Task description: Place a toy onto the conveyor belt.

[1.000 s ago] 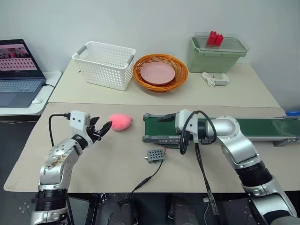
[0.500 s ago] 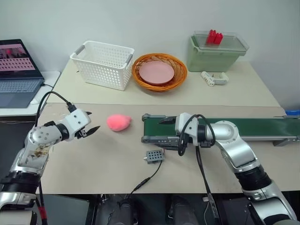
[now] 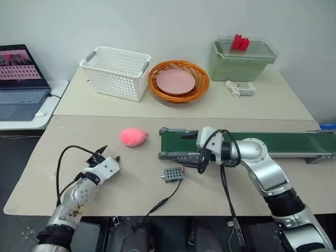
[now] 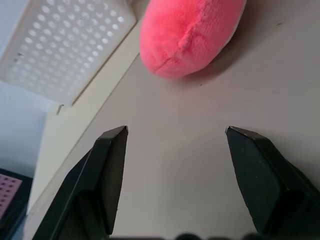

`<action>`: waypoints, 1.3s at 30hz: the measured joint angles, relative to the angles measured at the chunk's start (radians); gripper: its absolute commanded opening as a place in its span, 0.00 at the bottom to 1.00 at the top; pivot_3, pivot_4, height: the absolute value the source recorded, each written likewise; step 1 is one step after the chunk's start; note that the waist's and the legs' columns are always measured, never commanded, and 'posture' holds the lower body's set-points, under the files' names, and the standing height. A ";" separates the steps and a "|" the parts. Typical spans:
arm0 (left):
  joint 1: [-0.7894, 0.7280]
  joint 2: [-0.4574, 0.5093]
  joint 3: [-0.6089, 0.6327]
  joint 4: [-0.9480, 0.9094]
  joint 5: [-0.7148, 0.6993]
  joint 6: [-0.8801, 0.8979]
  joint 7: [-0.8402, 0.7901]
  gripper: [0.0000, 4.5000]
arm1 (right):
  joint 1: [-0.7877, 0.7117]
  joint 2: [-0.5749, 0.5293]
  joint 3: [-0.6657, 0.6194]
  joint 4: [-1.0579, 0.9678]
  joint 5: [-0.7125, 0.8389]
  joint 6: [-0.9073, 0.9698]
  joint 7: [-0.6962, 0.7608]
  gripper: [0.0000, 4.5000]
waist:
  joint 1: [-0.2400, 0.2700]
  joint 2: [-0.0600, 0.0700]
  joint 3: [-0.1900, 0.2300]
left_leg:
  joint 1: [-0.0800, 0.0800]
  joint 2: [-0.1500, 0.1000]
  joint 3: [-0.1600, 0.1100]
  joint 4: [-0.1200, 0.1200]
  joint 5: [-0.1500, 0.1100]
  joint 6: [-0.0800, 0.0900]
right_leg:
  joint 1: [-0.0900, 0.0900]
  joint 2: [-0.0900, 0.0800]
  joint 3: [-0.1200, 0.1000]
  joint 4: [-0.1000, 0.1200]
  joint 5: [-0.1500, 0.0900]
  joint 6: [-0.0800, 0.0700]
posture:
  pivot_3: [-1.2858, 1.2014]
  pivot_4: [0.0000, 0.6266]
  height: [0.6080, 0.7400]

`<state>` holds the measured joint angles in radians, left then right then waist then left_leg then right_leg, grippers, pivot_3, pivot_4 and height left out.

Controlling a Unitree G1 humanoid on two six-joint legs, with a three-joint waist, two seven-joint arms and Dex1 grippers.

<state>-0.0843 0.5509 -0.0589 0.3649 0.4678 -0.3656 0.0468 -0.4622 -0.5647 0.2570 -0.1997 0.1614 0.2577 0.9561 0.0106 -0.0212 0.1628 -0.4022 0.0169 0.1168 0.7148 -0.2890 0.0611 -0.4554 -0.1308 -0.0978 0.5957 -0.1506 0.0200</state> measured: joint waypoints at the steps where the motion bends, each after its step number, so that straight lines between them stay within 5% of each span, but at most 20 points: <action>1: 0.003 -0.005 -0.007 0.007 0.032 -0.003 0.051 0.74 | 0.000 0.000 0.000 -0.001 0.000 0.002 0.000 1.00 | 0.000 0.000 0.000 | 0.001 0.000 0.000 0.000 -0.001 0.002 | 0.000 0.000 0.000 0.000 0.000 0.000 | 0.52 0.24 1.00; 10: -0.124 -0.009 -0.099 0.151 0.180 -0.021 0.236 0.74 | -0.015 -0.003 -0.002 -0.009 0.003 0.014 0.001 1.00 | 0.006 0.001 -0.001 | 0.000 0.000 0.000 0.001 0.001 -0.001 | 0.000 -0.002 -0.001 0.001 0.001 0.000 | 0.52 0.24 1.00; 26: -0.459 -0.058 -0.235 0.473 0.194 -0.146 0.199 0.74 | -0.021 -0.008 -0.006 -0.019 0.010 0.030 -0.008 1.00 | -0.001 0.000 -0.001 | -0.003 -0.001 0.002 0.001 0.002 0.000 | -0.001 0.000 -0.002 0.001 0.002 0.002 | 0.52 0.24 1.00; 39: -0.498 -0.066 -0.277 0.548 0.173 -0.240 0.130 0.74 | -0.021 -0.010 -0.011 -0.030 0.010 0.038 -0.022 1.00 | -0.002 0.000 -0.001 | -0.003 -0.001 0.002 0.002 0.002 0.000 | -0.001 0.000 -0.002 0.001 0.002 0.002 | 0.52 0.24 1.00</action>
<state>-0.5826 0.4847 -0.3362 0.9133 0.6406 -0.6051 0.1766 -0.4836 -0.5748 0.2455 -0.2299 0.1714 0.2955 0.9341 0.0084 -0.0213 0.1622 -0.4055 0.0159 0.1188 0.7167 -0.2871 0.0611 -0.4559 -0.1309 -0.0998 0.5965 -0.1486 0.0224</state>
